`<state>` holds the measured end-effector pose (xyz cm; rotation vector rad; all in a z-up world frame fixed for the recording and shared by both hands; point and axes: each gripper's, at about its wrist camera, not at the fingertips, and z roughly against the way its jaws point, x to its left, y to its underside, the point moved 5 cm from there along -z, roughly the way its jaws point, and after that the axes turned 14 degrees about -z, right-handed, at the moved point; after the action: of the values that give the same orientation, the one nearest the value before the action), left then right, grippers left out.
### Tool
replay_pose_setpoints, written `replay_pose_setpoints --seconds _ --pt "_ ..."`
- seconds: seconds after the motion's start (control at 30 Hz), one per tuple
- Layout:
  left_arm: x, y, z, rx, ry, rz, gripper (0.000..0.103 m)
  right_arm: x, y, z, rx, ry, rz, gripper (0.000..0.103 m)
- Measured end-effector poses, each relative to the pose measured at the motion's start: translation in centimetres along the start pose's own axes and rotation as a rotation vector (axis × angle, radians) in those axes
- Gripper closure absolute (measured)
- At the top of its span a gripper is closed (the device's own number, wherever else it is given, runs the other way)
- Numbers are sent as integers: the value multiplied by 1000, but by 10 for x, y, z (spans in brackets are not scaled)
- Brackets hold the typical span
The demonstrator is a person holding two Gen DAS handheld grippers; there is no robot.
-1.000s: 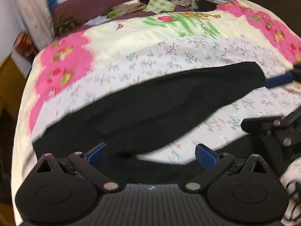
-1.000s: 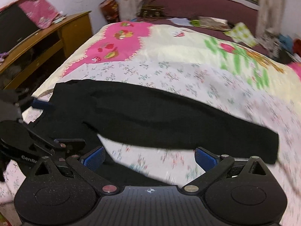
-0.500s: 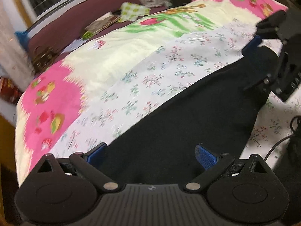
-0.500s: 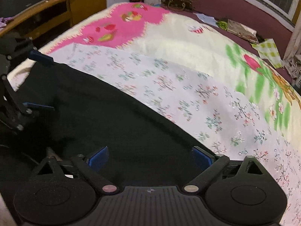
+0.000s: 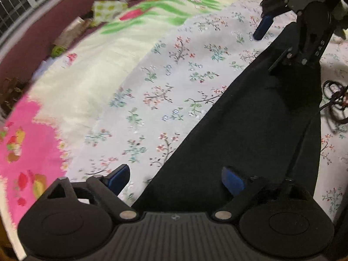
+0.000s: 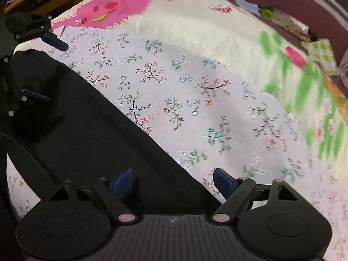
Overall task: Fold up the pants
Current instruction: 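Lower both grippers onto the pants waistband and close on the fabric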
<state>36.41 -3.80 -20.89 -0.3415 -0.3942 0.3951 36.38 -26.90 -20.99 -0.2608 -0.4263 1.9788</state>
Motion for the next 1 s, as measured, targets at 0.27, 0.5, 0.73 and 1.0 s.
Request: replay_pose_setpoints --seconds 0.27,0.5,0.73,1.0 --pt "-1 8 -38 97 101 -37 13 12 -4 -39 132 -105 31 47" --pt "18 27 -55 126 171 93 14 1 0 -54 204 -118 -54 79" --pt "7 31 -36 143 155 88 56 7 6 -25 183 -62 -49 103" --pt "-12 49 3 145 165 112 77 20 28 19 148 -87 -63 103"
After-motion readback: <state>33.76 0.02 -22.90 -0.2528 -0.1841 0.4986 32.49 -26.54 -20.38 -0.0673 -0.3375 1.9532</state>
